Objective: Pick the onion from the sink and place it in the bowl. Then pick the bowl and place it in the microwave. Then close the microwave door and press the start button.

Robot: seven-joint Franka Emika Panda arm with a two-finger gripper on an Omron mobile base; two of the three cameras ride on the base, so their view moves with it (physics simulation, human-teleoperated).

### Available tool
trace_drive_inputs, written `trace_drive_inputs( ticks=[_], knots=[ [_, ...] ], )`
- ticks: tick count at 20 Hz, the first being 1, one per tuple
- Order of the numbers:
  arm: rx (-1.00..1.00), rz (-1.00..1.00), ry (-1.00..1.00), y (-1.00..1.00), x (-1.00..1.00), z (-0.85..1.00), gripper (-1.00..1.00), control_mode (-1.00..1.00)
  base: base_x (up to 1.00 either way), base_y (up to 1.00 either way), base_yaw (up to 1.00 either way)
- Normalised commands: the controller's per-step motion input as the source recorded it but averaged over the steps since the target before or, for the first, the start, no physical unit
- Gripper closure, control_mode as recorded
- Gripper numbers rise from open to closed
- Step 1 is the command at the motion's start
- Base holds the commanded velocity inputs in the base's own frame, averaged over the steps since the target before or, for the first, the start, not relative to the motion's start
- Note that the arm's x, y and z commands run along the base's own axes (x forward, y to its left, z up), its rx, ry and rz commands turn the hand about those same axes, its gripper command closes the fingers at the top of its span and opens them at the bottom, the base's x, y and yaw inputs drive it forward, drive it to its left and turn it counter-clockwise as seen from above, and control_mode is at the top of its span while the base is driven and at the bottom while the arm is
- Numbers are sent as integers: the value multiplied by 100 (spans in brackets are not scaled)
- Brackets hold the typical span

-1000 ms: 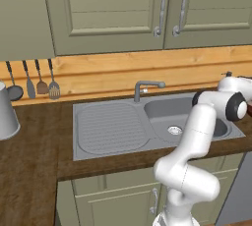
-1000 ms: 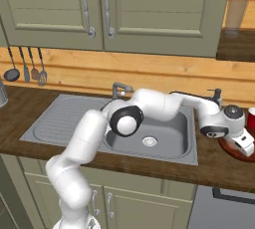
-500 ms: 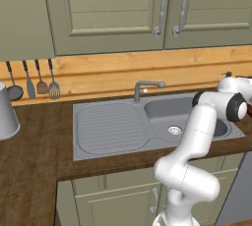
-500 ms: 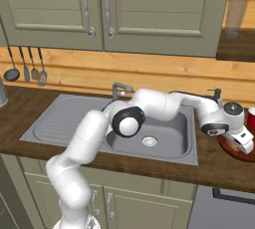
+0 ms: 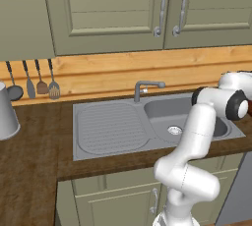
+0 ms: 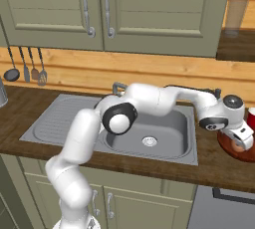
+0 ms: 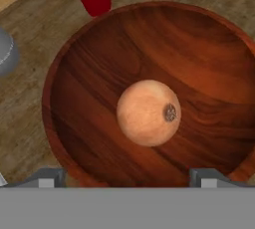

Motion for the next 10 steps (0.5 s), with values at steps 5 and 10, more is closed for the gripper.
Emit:
trace_drive_inputs(
  ticks=[5,10],
  knots=[
    [-13,7,8,47,-25,34,-100,-100,0,0,0],
    [-11,11,21,16,0,11,-100,-100,0,0,0]
  ],
)
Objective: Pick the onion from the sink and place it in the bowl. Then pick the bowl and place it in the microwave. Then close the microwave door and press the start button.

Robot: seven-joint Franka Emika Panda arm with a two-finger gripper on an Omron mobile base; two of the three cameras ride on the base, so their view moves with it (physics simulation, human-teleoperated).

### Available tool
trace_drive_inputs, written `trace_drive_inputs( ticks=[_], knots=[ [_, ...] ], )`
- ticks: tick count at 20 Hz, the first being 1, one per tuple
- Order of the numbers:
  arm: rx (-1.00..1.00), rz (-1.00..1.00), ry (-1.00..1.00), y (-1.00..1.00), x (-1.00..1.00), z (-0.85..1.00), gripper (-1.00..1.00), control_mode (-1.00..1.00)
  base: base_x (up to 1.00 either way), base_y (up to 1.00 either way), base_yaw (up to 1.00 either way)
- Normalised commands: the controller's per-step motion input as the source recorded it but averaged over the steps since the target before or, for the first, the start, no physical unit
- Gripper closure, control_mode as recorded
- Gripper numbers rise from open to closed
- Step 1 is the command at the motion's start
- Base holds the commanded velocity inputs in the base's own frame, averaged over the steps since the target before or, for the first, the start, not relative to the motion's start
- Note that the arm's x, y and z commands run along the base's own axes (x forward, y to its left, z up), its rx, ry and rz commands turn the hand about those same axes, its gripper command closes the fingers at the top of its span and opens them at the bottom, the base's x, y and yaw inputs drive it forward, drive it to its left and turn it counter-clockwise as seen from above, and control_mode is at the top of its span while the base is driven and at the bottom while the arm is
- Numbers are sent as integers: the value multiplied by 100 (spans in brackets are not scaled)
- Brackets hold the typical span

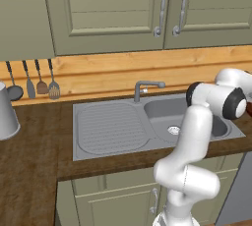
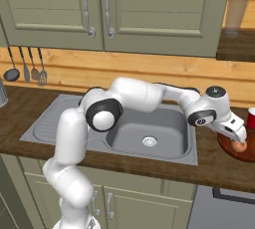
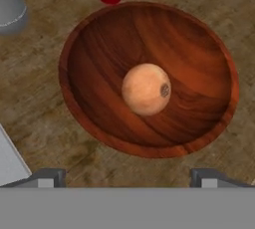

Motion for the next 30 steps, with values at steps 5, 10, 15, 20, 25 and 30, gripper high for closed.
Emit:
trace_drive_inputs(
  ticks=[5,10,15,20,25,30],
  knots=[
    [-3,4,21,4,3,0,-100,-100,0,0,0],
    [0,12,23,3,12,0,-100,-100,0,0,0],
    [0,11,12,0,13,0,-100,-100,0,0,0],
    [0,9,3,0,20,0,-100,-100,0,0,0],
    [0,10,7,0,27,0,-100,-100,0,0,0],
    [0,11,6,0,29,-6,-100,-100,0,0,0]
  ],
)
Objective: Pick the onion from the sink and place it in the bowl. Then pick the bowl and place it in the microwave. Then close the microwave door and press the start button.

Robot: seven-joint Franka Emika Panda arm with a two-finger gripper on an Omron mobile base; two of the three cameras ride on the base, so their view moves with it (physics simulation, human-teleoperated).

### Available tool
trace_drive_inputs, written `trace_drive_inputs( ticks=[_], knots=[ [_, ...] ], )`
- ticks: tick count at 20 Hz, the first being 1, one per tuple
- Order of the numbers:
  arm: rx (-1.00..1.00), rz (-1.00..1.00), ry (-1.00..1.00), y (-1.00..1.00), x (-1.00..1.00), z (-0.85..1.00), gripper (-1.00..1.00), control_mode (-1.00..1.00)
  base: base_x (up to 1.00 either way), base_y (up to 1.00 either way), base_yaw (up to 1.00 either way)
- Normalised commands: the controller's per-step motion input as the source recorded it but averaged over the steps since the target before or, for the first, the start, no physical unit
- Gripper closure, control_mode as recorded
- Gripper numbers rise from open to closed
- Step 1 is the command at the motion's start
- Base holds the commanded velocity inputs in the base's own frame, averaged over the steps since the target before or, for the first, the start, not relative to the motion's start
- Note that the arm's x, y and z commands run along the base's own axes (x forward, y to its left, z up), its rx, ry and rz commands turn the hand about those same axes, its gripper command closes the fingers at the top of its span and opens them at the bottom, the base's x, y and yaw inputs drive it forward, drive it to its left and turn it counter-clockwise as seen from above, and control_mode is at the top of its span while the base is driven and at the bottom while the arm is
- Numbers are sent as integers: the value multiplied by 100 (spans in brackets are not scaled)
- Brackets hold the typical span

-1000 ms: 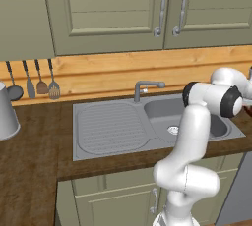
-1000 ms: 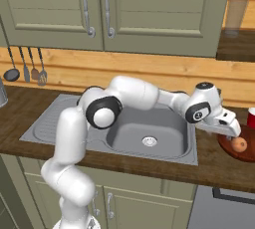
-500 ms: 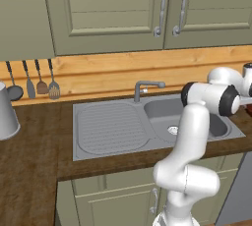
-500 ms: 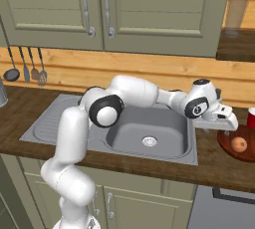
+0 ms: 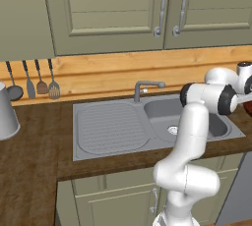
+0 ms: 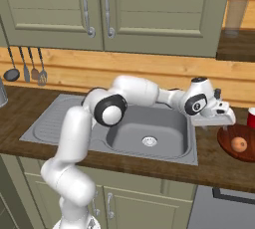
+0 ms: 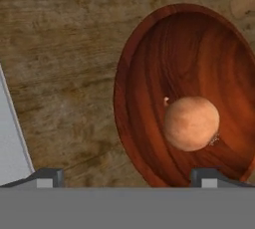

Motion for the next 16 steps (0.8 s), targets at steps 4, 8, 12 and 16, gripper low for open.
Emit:
trace_drive_inputs(
  ticks=[4,8,12,16],
  knots=[
    [2,14,0,-26,12,-12,-100,-100,0,0,0],
    [2,13,0,-32,13,-19,-100,-100,0,0,0],
    [1,10,2,-10,15,-24,-100,-100,0,0,0],
    [0,4,7,0,23,-22,-100,-100,0,0,0]
  ],
)
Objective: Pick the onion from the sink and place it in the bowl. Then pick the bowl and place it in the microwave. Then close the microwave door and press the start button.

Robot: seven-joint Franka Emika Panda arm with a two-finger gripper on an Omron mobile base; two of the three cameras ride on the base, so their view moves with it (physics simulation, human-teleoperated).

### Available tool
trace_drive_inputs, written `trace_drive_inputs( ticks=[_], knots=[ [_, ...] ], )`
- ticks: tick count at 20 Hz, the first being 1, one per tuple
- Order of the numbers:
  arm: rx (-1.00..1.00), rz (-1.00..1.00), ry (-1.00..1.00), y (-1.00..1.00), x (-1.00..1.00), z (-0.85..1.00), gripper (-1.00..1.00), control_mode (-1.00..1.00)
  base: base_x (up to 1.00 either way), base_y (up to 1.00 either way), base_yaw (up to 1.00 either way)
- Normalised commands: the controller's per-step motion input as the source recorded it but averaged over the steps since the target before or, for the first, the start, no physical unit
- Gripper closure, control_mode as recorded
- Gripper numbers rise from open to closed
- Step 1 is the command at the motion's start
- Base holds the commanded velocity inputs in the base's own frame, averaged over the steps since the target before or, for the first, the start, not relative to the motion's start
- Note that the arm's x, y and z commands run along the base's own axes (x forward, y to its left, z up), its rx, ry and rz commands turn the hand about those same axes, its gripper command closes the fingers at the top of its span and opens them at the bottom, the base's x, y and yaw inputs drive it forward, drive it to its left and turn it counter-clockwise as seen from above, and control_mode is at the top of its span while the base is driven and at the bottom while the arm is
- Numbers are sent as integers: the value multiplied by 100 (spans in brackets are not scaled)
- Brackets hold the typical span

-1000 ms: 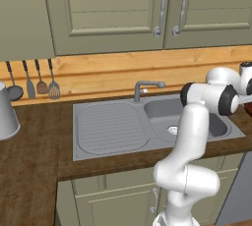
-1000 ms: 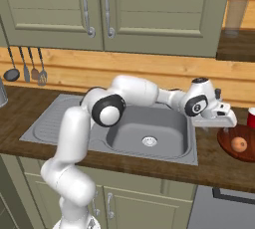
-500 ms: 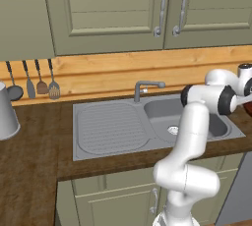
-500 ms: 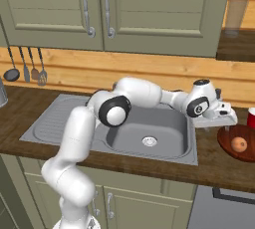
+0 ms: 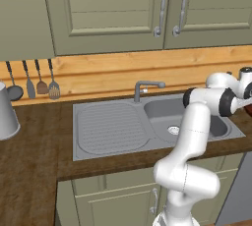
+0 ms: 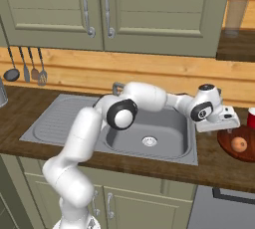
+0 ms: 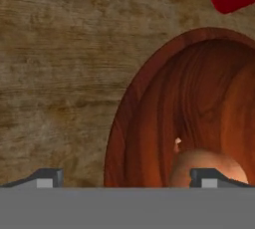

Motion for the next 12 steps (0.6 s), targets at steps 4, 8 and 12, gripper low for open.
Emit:
trace_drive_inputs(
  ticks=[4,8,12],
  knots=[
    [0,4,5,0,18,-20,-100,-100,0,0,0],
    [0,3,4,-1,9,-18,-100,-100,0,0,0],
    [0,3,5,-3,0,-17,100,-100,0,0,0]
  ],
)
